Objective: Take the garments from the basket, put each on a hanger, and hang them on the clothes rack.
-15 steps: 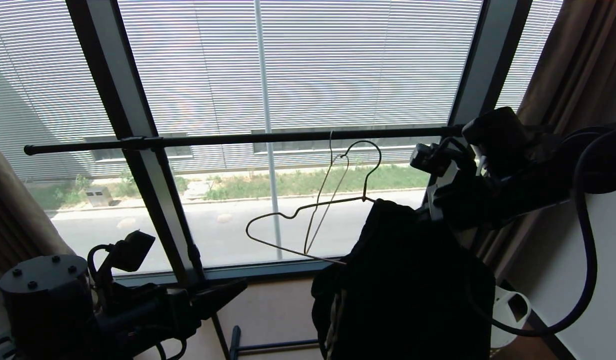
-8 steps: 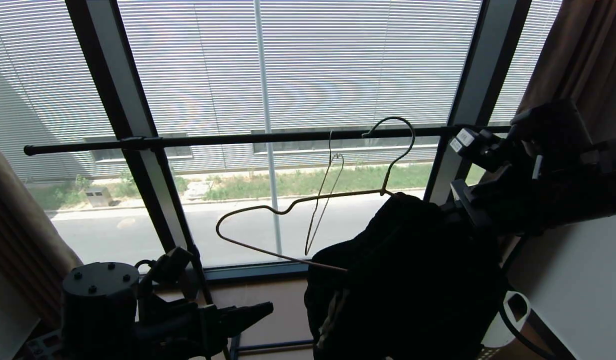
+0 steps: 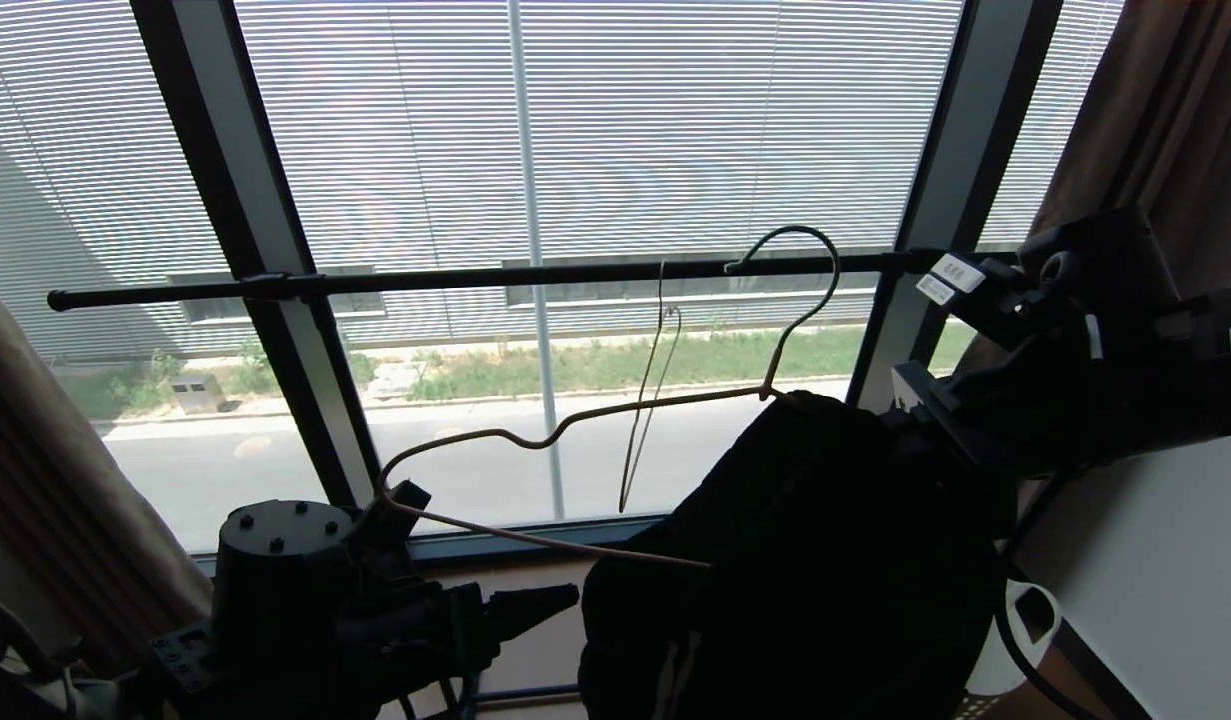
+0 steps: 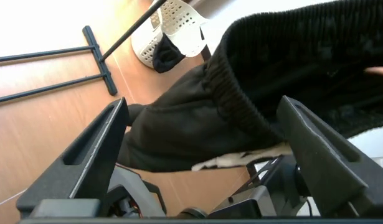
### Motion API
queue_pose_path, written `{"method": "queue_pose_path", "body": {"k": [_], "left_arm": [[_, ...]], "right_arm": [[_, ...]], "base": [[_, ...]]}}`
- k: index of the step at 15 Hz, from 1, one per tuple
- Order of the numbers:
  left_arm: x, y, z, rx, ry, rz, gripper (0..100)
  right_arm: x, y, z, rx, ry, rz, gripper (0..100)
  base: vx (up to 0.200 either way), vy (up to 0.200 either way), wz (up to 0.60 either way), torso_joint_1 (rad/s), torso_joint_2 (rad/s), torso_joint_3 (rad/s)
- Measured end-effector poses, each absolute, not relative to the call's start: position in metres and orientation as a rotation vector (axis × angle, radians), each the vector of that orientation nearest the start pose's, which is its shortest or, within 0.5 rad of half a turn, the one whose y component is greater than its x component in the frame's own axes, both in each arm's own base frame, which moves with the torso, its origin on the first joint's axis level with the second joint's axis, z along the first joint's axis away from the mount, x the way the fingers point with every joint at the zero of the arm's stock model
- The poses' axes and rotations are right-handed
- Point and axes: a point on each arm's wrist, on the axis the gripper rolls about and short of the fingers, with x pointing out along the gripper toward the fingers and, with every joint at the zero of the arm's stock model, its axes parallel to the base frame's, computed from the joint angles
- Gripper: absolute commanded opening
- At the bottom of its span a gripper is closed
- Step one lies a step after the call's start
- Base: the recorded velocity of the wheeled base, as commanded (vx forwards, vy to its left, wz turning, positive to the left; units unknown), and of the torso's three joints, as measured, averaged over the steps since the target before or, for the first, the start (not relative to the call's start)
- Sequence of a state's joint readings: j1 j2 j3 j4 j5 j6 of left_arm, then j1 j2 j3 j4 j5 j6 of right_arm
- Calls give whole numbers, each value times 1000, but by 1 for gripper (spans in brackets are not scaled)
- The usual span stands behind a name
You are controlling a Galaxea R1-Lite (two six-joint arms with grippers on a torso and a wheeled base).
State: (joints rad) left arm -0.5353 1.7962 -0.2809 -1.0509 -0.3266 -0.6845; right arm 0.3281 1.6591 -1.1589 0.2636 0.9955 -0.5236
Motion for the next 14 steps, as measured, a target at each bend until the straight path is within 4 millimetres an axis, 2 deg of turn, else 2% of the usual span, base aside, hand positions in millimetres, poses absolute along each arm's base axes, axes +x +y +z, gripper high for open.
{"method": "queue_pose_path", "body": {"k": [9,10,14], "left_arm": [[217,-162,71,-572,770,-712,100],[217,-165,68,-566,777,-716,0],[217,-171,64,-554,790,-720,0]], "right_arm": [[258,113,214,-147,394,1463,0],[257,114,215,-147,393,1467,0],[255,116,216,-151,387,1475,0]], "base": [[0,0,0,0,0,0],[0,0,0,0,0,0],[0,0,0,0,0,0]]}}
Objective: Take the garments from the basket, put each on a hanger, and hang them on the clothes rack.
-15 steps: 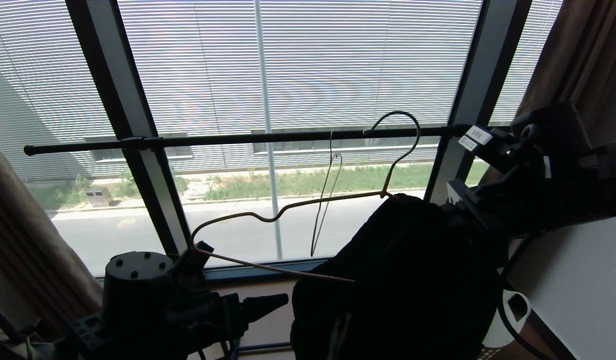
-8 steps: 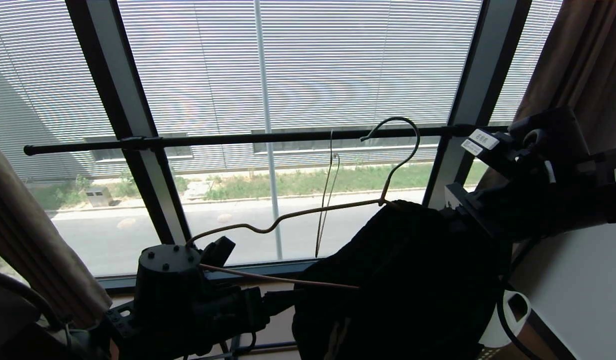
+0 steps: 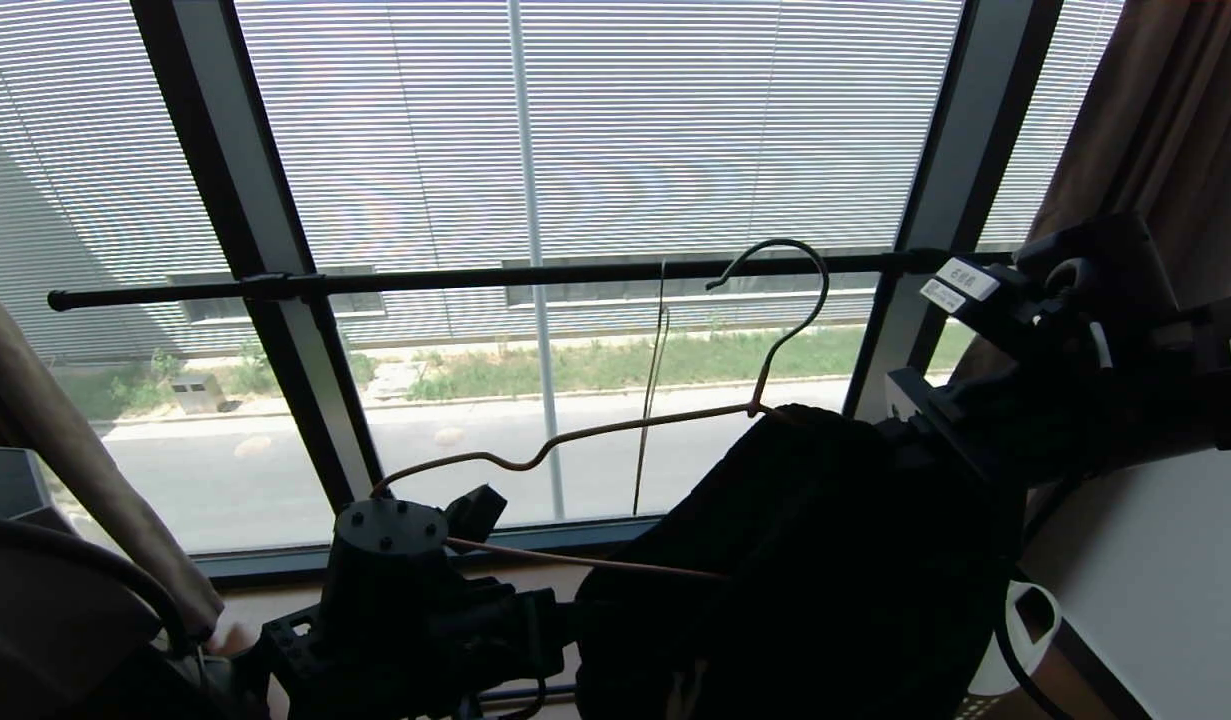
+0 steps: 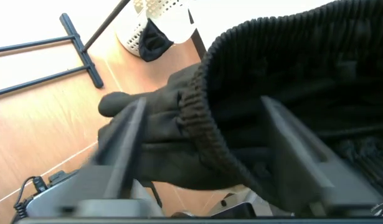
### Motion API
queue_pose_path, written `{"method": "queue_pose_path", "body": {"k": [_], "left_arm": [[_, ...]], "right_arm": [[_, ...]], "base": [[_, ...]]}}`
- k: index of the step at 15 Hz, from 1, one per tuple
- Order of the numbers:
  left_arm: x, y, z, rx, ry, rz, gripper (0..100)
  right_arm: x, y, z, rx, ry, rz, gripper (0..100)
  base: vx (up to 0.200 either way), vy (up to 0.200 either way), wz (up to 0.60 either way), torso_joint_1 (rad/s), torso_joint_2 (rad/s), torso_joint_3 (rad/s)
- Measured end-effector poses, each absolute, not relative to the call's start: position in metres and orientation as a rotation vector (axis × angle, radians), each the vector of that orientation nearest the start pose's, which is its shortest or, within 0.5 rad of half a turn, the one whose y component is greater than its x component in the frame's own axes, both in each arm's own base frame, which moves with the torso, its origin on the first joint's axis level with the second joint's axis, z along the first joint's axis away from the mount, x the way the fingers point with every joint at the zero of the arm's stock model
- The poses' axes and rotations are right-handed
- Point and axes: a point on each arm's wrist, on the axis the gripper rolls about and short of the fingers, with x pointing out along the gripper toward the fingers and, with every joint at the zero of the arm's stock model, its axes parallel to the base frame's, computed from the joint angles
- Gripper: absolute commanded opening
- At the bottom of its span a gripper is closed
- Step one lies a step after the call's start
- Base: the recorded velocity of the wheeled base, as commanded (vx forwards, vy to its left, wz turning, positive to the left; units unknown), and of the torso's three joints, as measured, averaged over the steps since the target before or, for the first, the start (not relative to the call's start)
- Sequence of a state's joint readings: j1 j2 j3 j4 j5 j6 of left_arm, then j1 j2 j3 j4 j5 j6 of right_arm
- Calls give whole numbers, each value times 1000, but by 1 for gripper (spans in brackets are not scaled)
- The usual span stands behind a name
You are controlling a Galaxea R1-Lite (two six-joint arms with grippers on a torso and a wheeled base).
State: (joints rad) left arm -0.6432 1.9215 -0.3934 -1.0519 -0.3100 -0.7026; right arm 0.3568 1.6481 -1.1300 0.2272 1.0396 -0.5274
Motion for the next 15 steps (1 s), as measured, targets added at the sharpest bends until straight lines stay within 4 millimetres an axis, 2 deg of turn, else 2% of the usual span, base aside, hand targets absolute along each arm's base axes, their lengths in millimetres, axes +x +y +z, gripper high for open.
{"method": "queue_pose_path", "body": {"k": [3,10,15], "left_arm": [[217,-169,65,-554,781,-699,0],[220,-147,71,-572,738,-635,0],[227,-133,74,-587,708,-587,0]], "right_arm": [[254,113,214,-142,395,1474,0],[263,78,202,-81,436,1362,0],[258,68,188,-54,491,1328,0]], "base": [[0,0,0,0,0,0],[0,0,0,0,0,0],[0,0,0,0,0,0]]}}
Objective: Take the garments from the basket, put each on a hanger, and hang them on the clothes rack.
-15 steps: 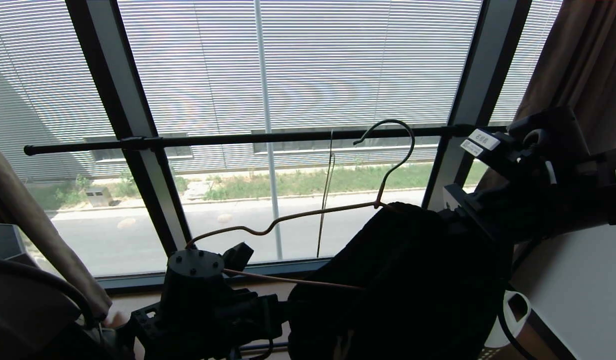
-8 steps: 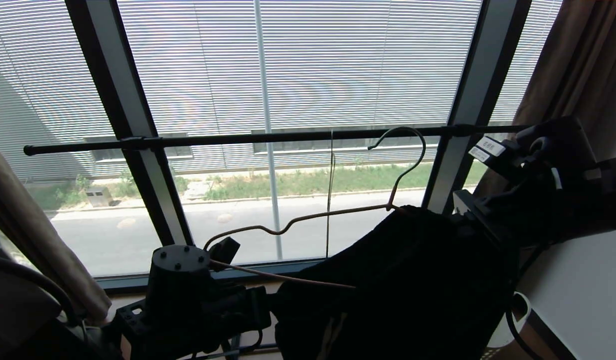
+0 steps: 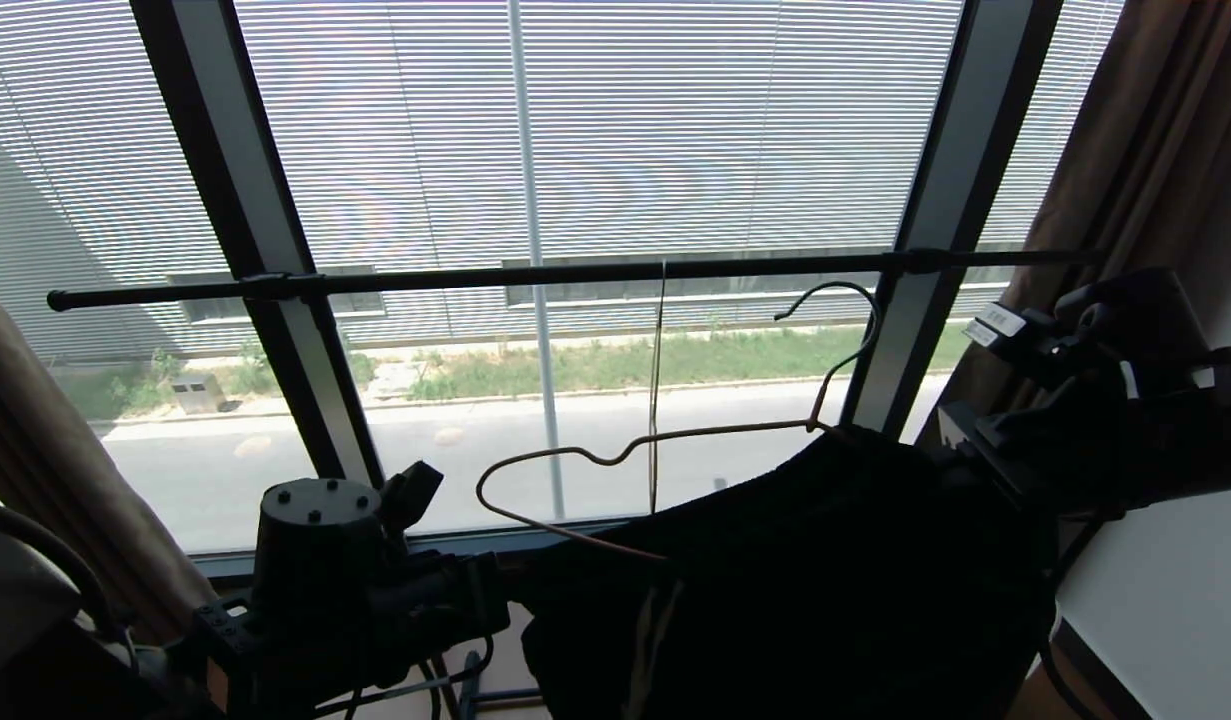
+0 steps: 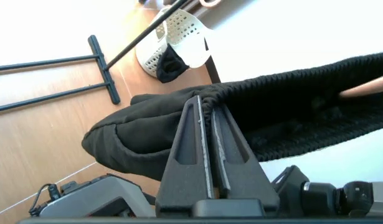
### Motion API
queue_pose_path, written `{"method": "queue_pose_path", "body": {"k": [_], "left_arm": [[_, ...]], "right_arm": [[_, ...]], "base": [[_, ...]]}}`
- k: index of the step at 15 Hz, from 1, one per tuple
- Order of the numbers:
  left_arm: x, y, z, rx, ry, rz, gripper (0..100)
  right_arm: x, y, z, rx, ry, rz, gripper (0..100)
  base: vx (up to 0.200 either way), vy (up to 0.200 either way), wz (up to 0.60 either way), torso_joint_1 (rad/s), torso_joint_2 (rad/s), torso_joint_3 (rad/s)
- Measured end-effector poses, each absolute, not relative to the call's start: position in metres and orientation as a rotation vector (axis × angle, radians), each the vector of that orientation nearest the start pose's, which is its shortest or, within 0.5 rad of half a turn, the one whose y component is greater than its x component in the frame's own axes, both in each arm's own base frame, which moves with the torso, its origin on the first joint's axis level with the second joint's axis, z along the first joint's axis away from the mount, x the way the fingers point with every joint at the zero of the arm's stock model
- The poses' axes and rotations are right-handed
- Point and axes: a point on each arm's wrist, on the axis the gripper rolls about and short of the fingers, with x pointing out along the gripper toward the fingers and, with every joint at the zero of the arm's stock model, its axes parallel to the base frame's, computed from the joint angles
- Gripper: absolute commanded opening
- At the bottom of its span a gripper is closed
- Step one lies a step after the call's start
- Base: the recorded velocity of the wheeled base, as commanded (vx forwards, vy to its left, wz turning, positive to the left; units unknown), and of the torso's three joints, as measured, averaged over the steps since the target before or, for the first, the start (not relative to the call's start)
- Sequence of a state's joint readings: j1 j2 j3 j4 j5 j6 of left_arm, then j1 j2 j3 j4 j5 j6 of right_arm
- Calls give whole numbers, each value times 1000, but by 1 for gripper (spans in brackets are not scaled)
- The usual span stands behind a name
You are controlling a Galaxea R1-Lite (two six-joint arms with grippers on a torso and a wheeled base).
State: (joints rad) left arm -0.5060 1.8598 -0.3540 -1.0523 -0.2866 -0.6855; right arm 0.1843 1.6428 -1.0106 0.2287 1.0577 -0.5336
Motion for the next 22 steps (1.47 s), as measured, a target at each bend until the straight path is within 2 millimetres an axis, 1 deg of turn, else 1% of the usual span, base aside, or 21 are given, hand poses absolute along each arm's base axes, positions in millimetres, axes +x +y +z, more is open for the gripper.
{"method": "queue_pose_path", "body": {"k": [4,8,10,13,15,19,22], "left_arm": [[235,-117,79,-569,654,-546,0],[241,-110,87,-577,606,-533,0],[243,-110,90,-575,591,-535,0],[244,-111,94,-562,569,-545,0],[245,-111,96,-538,556,-554,0],[250,-115,101,-511,534,-570,0],[257,-122,103,-455,597,-565,0]], "right_arm": [[250,64,175,-57,555,1284,0],[245,63,165,-94,615,1222,0],[243,64,161,-119,648,1191,0],[241,70,154,-214,705,1120,0],[243,72,148,-286,741,1066,0],[246,78,141,-350,790,1016,0],[248,78,133,-373,834,983,0]], "base": [[0,0,0,0,0,0],[0,0,0,0,0,0],[0,0,0,0,0,0],[0,0,0,0,0,0],[0,0,0,0,0,0],[0,0,0,0,0,0],[0,0,0,0,0,0]]}}
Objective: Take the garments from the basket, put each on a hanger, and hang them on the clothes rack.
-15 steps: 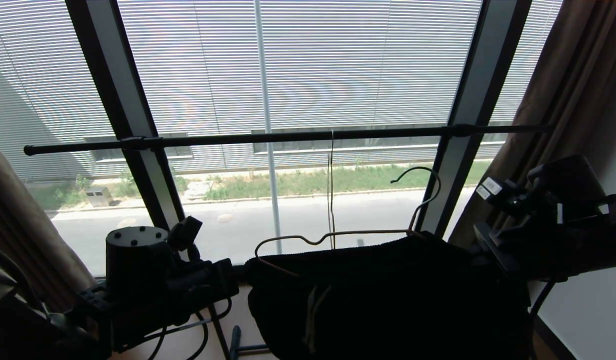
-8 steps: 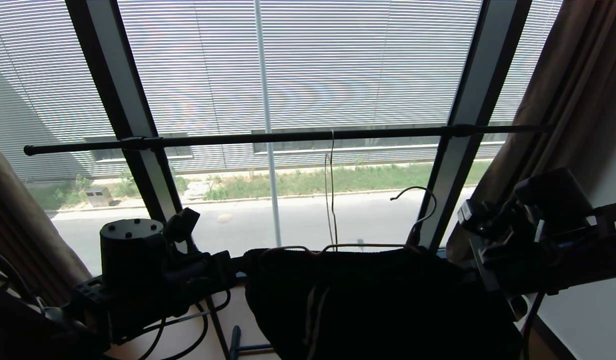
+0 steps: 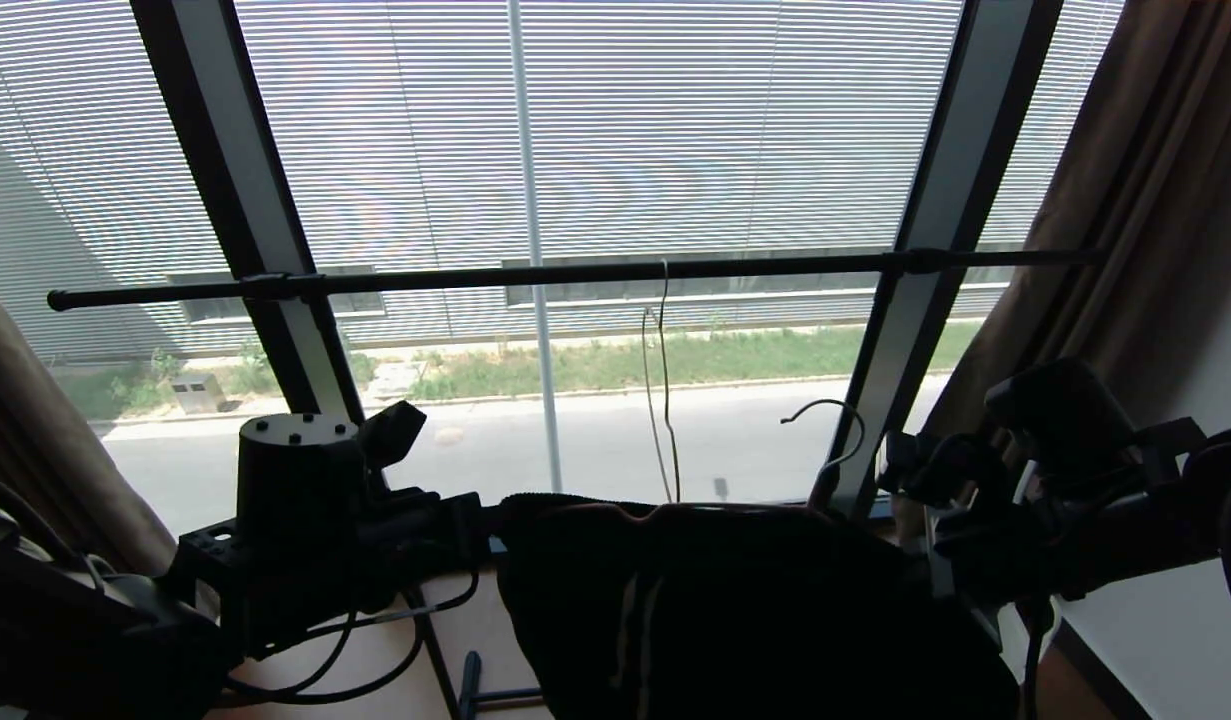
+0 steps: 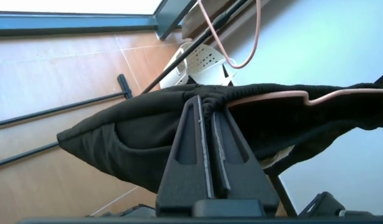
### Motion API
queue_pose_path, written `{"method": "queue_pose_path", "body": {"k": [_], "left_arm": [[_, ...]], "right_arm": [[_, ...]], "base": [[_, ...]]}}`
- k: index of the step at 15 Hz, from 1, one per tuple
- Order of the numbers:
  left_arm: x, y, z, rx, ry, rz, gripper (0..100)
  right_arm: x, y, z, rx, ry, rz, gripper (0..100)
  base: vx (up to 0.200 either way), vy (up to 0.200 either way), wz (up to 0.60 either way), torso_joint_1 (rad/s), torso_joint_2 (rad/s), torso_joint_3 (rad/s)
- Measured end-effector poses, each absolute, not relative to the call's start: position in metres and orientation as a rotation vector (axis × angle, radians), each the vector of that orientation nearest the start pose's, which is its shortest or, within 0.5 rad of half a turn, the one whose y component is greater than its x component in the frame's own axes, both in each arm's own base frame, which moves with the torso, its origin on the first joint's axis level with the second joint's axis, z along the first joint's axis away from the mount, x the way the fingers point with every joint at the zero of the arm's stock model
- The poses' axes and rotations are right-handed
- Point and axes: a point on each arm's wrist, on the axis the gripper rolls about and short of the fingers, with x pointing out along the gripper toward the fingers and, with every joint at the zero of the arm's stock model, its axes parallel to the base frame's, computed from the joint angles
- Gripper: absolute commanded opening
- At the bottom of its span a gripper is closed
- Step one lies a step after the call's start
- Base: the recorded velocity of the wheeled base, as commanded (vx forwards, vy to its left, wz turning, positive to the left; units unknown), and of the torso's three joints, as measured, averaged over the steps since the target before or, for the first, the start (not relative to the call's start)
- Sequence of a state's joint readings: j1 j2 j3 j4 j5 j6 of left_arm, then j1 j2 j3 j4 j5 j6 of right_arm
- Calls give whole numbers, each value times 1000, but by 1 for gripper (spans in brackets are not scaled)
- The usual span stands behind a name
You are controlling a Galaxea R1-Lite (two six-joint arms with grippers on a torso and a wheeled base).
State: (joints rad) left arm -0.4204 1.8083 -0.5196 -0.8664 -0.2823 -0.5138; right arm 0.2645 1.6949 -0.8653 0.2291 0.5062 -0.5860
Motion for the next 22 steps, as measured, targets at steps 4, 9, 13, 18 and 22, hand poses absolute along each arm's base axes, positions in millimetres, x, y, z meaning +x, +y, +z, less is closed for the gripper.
{"method": "queue_pose_path", "body": {"k": [4,9,13,18,22], "left_arm": [[272,-132,117,-376,637,-532,0],[282,-149,138,-307,664,-480,0],[290,-156,167,-279,680,-464,0],[276,-184,178,-223,707,-506,0],[264,-212,179,-150,756,-512,0]], "right_arm": [[249,79,123,-378,845,975,0],[251,77,116,-448,864,880,0],[250,77,107,-521,849,810,0],[250,89,102,-590,818,745,0],[248,107,105,-532,764,684,0]], "base": [[0,0,0,0,0,0],[0,0,0,0,0,0],[0,0,0,0,0,0],[0,0,0,0,0,0],[0,0,0,0,0,0]]}}
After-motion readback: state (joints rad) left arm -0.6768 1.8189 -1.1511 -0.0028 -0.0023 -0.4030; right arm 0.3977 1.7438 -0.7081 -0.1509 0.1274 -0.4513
